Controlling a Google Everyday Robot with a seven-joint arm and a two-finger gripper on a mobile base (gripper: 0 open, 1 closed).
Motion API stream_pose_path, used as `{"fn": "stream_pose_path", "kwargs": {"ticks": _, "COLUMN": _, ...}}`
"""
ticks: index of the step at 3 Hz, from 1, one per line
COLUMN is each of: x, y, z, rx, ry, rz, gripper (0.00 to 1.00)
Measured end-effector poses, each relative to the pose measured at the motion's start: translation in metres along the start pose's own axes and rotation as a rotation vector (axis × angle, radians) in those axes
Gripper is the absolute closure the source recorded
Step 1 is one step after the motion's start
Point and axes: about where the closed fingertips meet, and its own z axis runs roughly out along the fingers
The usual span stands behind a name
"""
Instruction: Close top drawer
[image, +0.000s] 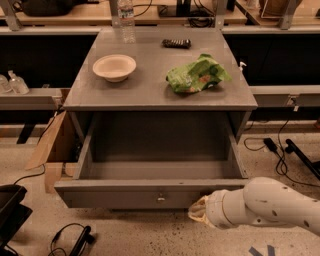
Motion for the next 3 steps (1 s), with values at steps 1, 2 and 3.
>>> {"fn": "stream_pose_path", "kwargs": {"ticks": 1, "x": -0.0018, "y": -0.024, "z": -0.0007, "rx": 0.026, "ry": 0.013, "rz": 0.002, "gripper": 1.0}}
{"fn": "stream_pose_path", "kwargs": {"ticks": 2, "x": -0.0017, "y": -0.0236, "z": -0.0009, "rx": 0.026, "ry": 0.013, "rz": 0.002, "gripper": 1.0}}
{"fn": "stream_pose_path", "kwargs": {"ticks": 3, "x": -0.0024, "y": -0.0232, "z": -0.0006, "rx": 0.025, "ry": 0.013, "rz": 0.001, "gripper": 0.84}}
